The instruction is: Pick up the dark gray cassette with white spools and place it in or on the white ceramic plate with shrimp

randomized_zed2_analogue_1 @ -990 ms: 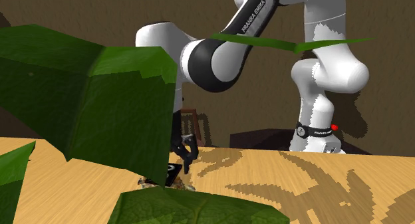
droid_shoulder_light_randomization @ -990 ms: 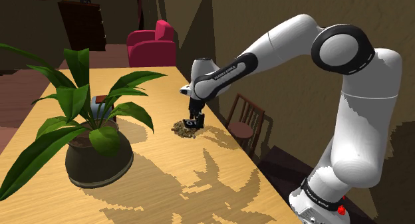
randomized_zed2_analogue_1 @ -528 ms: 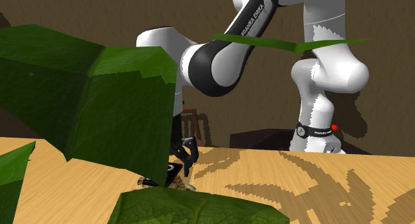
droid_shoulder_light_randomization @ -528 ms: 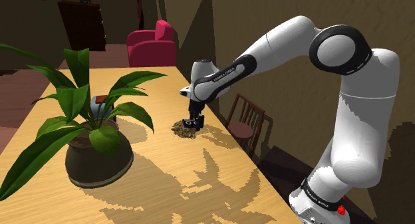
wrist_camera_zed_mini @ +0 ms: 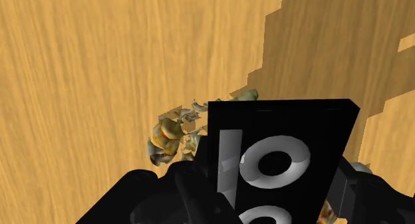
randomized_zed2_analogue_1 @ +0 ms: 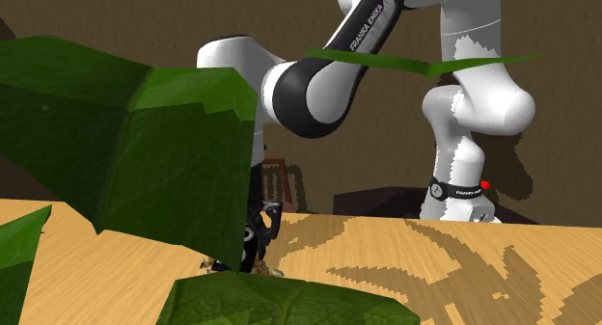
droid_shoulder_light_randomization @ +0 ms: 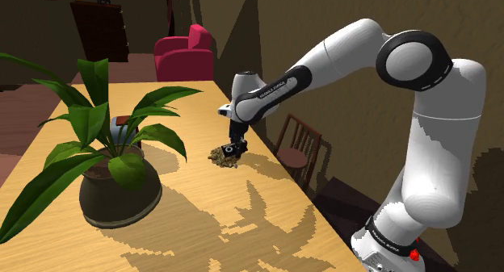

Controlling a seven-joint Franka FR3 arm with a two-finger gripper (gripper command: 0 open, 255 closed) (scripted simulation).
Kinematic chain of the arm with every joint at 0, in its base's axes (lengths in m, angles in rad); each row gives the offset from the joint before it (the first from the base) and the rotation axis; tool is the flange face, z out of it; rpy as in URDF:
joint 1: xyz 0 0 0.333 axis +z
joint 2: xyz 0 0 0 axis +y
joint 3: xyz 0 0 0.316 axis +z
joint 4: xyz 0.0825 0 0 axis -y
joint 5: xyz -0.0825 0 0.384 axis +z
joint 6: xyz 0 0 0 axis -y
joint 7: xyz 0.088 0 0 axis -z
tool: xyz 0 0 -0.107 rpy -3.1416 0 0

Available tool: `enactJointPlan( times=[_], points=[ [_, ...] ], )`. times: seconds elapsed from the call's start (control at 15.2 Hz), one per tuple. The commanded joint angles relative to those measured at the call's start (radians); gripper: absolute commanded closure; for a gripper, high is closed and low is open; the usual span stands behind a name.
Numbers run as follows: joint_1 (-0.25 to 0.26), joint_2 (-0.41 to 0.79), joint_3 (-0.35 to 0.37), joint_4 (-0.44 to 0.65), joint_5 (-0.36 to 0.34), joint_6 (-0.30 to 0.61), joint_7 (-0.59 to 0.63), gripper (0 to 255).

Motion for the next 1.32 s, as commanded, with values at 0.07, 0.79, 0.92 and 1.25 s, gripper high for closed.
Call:
enactJointPlan(
  times=[0.07, 0.79, 0.92, 1.25],
  points=[
    [-0.001, 0.002, -0.001, -0.003, 0.0, -0.003, 0.0, 255],
    [-0.003, -0.08, 0.002, 0.028, 0.006, -0.115, 0.0, 255],
    [-0.004, -0.095, 0.002, 0.037, 0.007, -0.139, -0.001, 255],
    [0.016, -0.063, 0.012, 0.136, 0.0, -0.205, 0.034, 255]
  ],
)
